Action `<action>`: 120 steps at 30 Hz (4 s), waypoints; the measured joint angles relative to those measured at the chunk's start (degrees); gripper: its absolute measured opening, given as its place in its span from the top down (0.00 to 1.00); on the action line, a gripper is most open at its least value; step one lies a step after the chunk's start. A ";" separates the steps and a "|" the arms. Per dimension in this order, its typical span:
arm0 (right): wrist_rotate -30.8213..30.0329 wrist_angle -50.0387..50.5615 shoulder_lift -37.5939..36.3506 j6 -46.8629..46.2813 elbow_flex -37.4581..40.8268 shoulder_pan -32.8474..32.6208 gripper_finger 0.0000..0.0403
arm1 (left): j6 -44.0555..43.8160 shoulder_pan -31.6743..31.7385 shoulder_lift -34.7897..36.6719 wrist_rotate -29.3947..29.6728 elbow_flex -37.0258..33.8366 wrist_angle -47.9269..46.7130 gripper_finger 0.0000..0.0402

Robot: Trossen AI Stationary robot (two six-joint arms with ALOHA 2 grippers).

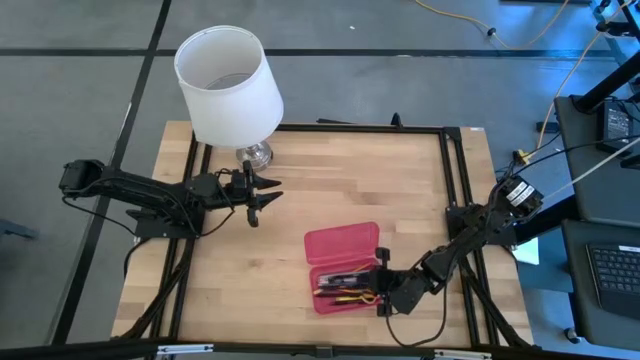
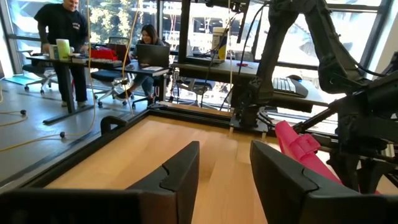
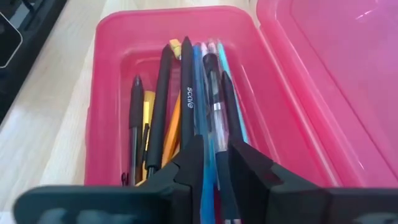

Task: Pick & place school supplies into a supply box
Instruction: Put the transparent pen into the pink supply box, then close the pink supply box

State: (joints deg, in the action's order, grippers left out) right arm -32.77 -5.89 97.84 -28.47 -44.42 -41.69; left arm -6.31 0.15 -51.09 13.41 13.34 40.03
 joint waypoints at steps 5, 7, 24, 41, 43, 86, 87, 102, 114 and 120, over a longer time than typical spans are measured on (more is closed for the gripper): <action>0.00 0.12 0.00 0.09 0.00 0.00 0.81 | -0.06 0.01 0.00 0.00 0.00 0.00 0.66; -0.22 0.47 -0.26 0.35 0.00 0.00 0.81 | -1.30 0.02 0.00 -0.38 0.00 0.01 0.67; -1.93 31.28 -26.12 -3.44 0.00 -3.90 0.81 | -6.51 -1.99 0.02 -11.21 0.02 3.08 0.67; -4.60 35.18 -39.23 -5.26 8.18 -0.11 0.81 | 7.37 -14.09 -8.88 -4.43 9.45 -0.60 0.97; -3.98 35.26 -41.46 -4.53 8.75 0.75 0.81 | 7.76 -16.34 -11.88 -2.44 11.89 -1.34 0.99; -11.85 27.42 -45.00 -10.11 18.75 6.89 0.81 | -19.79 -42.59 -66.31 13.44 46.63 -8.71 1.00; -13.43 26.91 -45.00 -8.84 18.75 7.25 0.81 | -19.96 -42.87 -66.31 14.04 46.62 -8.89 1.00; -12.90 10.54 -45.00 12.17 18.75 19.99 0.81 | -26.57 -41.96 -70.23 17.66 46.66 -8.60 1.00; 2.32 8.82 -44.98 17.22 18.73 27.40 0.81 | -28.94 -41.93 -70.23 24.10 46.73 -11.99 1.00; 9.72 8.36 -44.98 18.34 18.73 28.59 0.81 | -28.98 -41.65 -70.23 24.53 46.73 -12.57 1.00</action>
State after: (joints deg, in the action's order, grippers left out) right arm -23.06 2.47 52.86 -10.13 -25.69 -13.11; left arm -35.29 -41.50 -121.32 37.94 60.07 27.46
